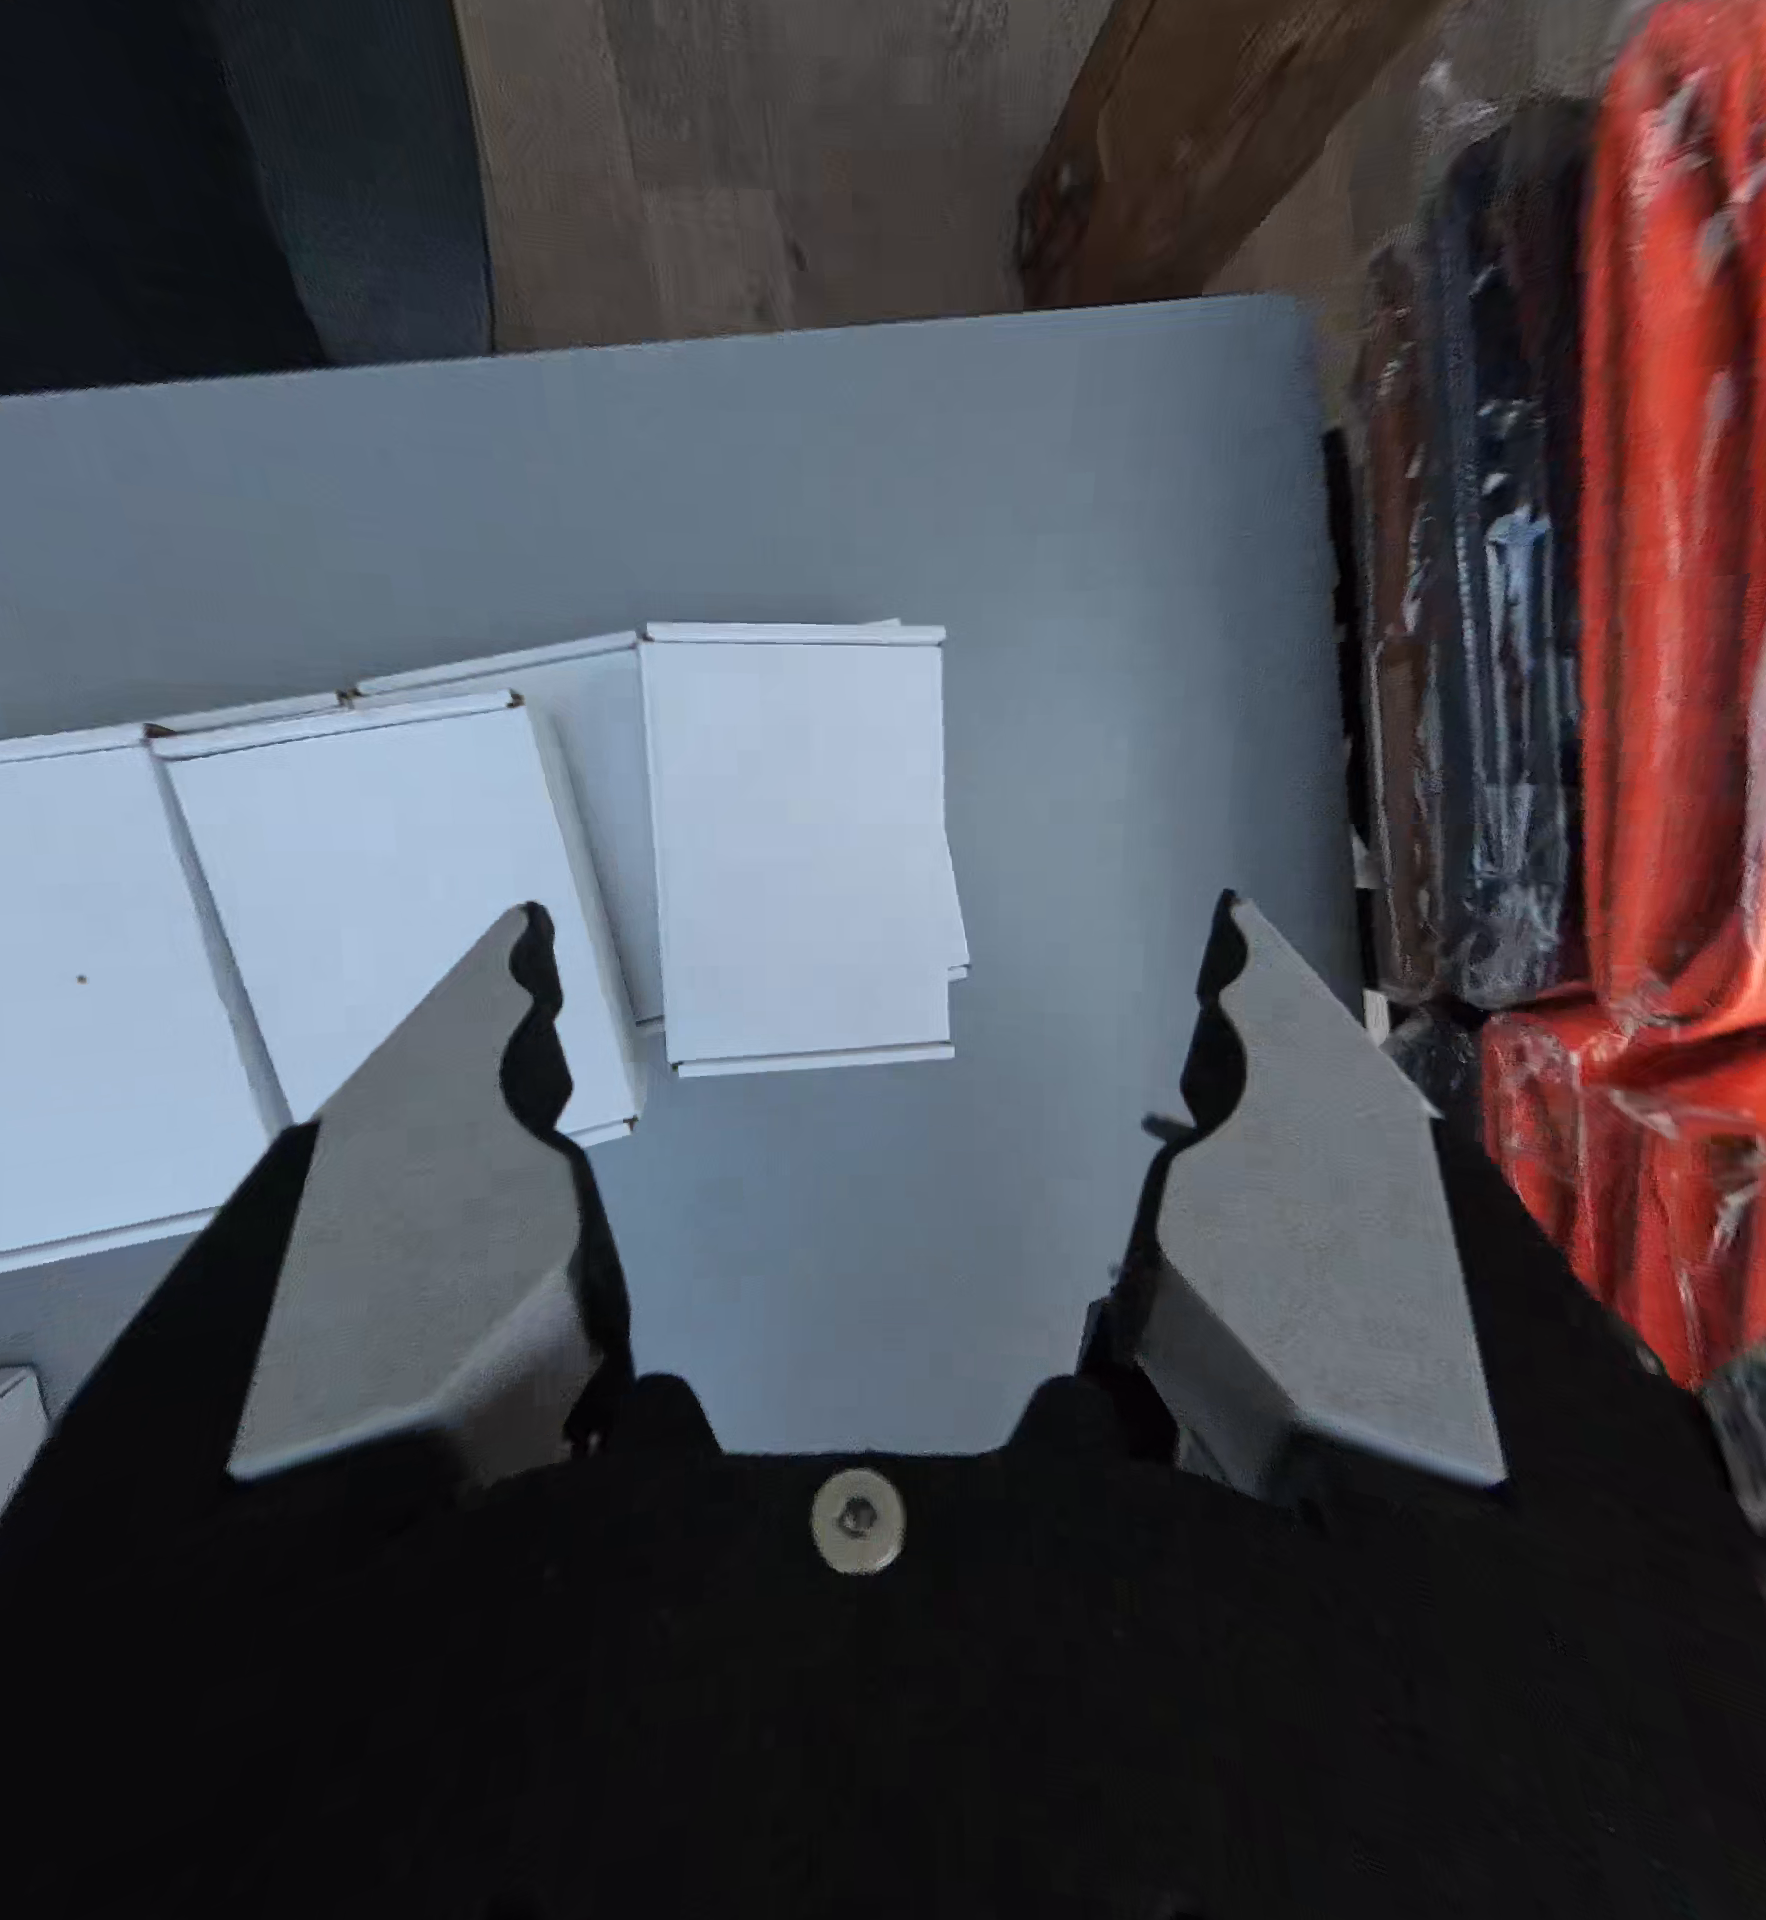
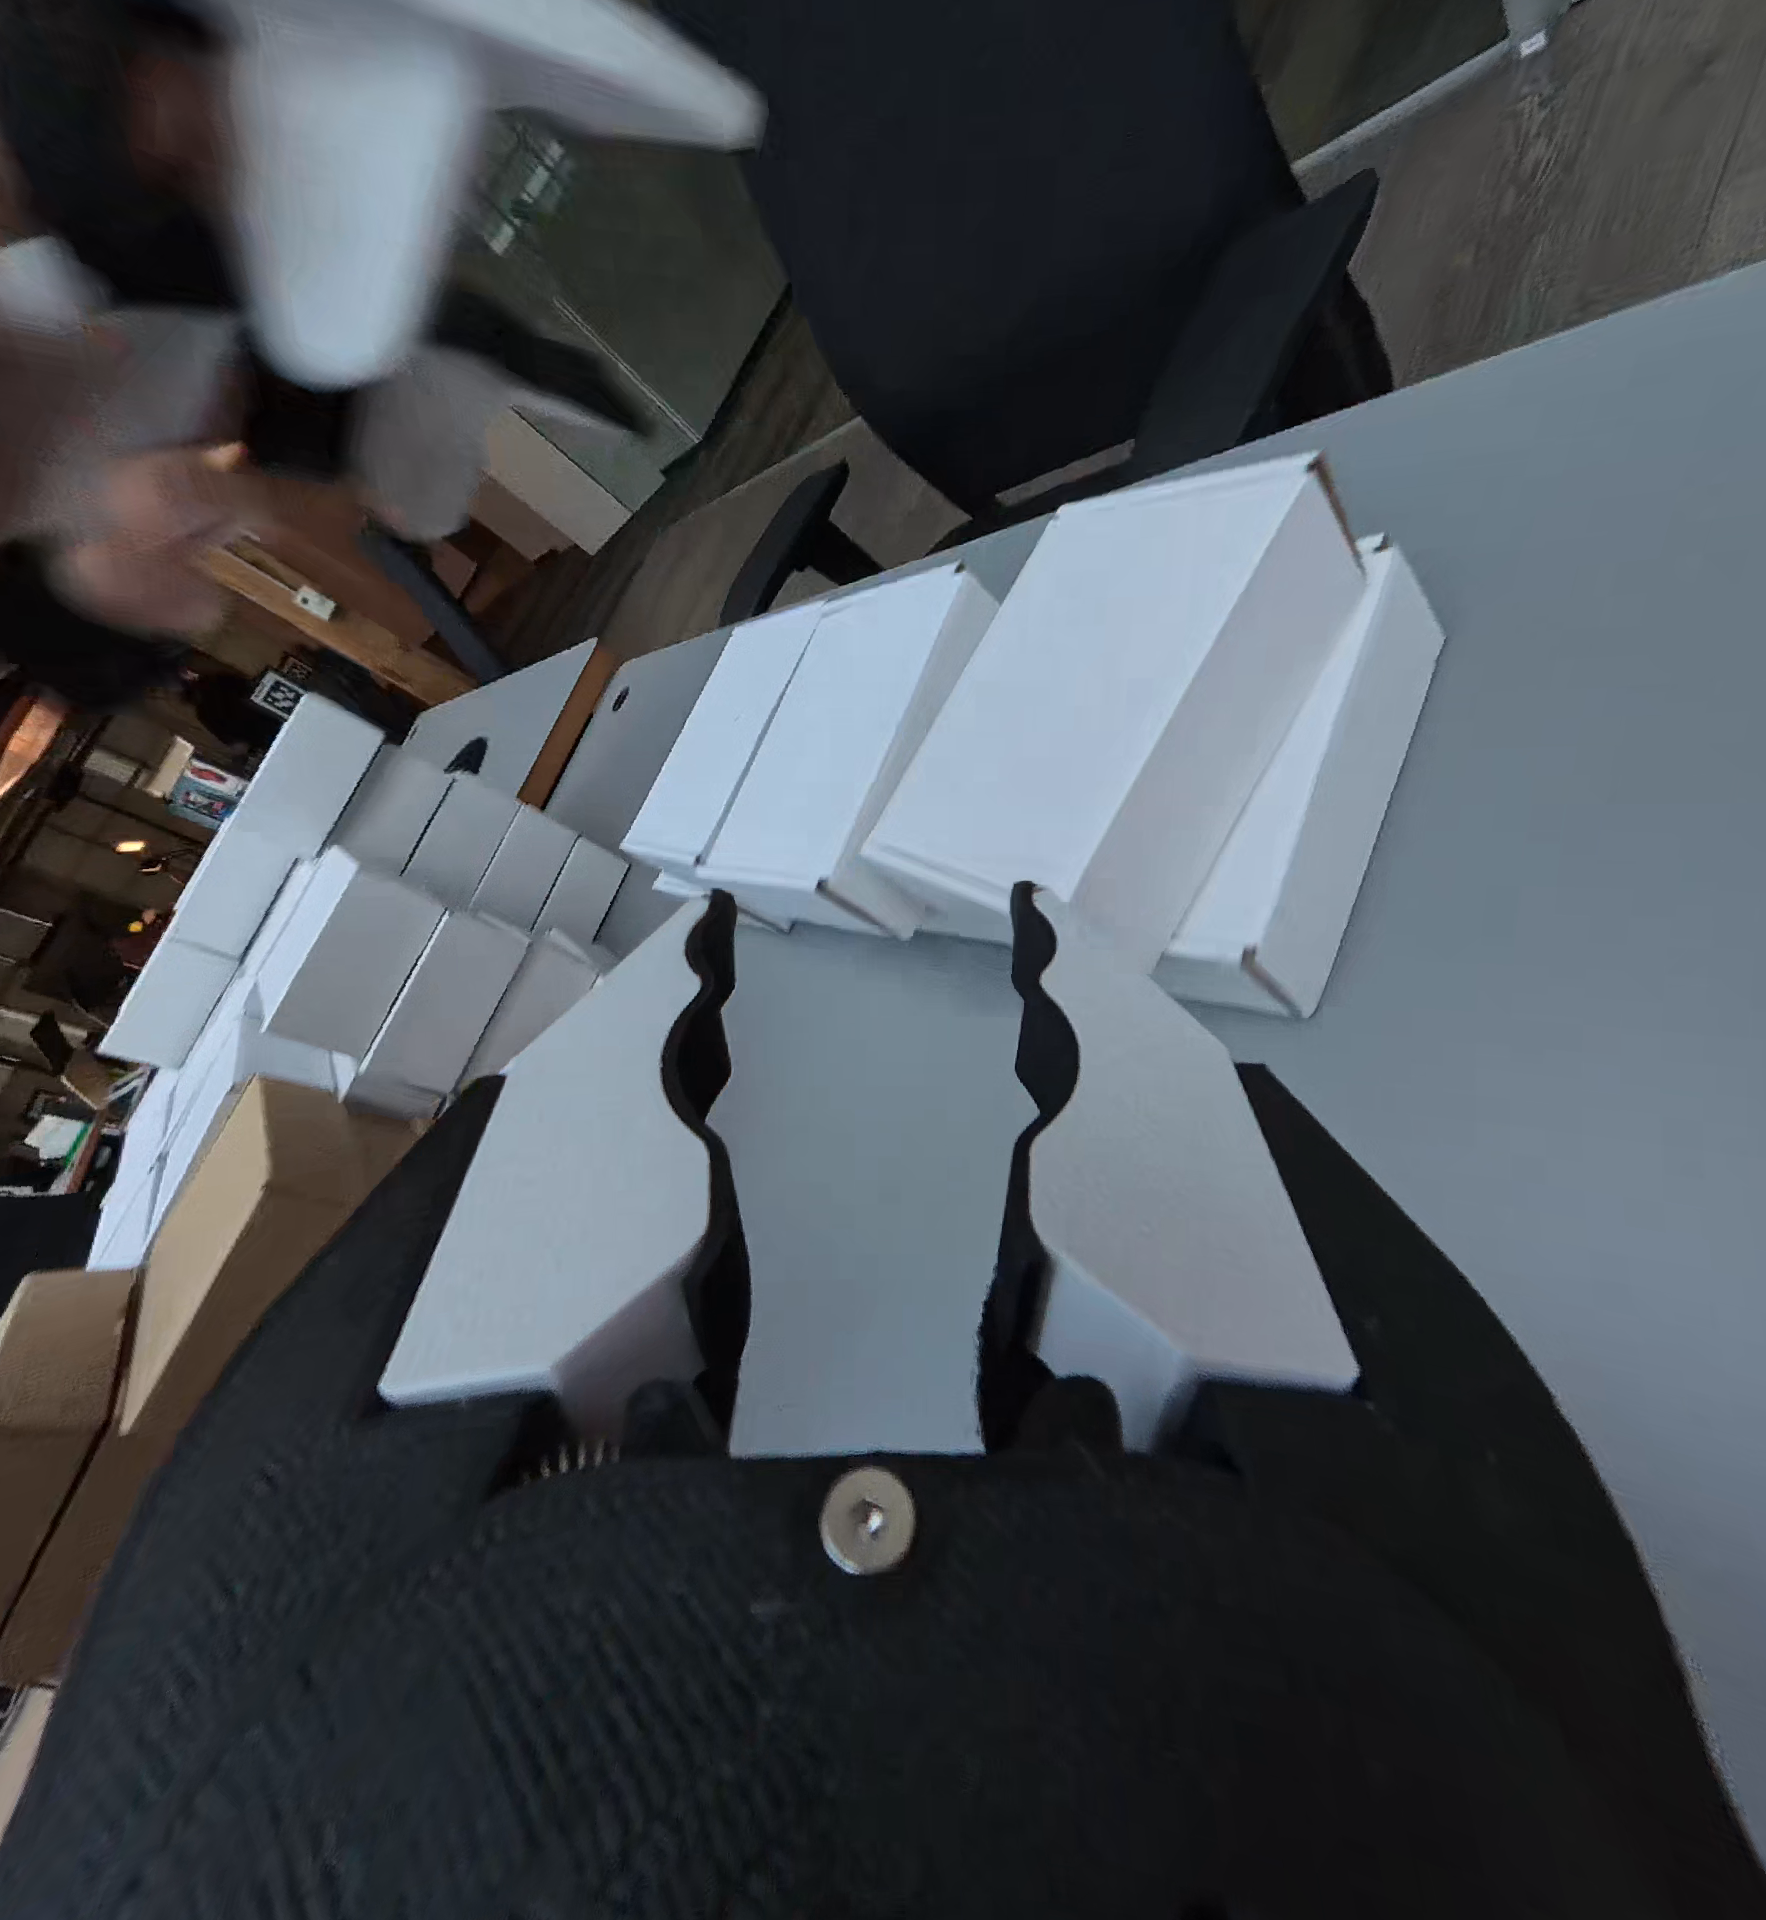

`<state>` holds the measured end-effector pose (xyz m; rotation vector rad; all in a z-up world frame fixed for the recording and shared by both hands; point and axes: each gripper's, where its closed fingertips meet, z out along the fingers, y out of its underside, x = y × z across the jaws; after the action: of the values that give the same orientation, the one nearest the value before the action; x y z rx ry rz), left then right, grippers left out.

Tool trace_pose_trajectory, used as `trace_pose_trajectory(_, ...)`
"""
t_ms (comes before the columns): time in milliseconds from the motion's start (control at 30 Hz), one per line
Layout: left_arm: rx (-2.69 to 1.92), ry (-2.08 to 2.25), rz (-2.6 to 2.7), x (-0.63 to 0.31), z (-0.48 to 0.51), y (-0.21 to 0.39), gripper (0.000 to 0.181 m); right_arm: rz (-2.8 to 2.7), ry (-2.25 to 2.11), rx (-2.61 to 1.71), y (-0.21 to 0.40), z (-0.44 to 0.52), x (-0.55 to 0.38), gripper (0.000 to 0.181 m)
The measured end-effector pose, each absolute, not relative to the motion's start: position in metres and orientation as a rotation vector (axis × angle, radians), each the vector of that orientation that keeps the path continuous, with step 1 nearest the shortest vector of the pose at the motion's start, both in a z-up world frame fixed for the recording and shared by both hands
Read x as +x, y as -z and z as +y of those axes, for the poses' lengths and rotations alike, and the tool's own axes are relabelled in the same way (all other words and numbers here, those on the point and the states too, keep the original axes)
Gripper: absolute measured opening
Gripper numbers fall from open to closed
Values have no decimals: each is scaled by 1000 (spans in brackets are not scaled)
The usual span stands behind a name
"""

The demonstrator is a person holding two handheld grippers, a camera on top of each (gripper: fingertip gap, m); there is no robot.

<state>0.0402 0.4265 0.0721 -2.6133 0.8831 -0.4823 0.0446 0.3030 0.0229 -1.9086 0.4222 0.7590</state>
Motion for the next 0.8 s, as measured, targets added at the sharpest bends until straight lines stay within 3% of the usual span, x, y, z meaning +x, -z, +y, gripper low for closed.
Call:
trace_pose_trajectory(233,-2320,769,782,-122,318,-199,97,529,-768,-2188,46,388,83,38)
trace_pose_trajectory(500,-2344,878,334,-302,256,-225,91,401,-939,-2264,72,409,66,39)
trace_pose_trajectory(800,-2331,737,310,-371,258,-228,89,197,-913,-2293,69,427,53,42)
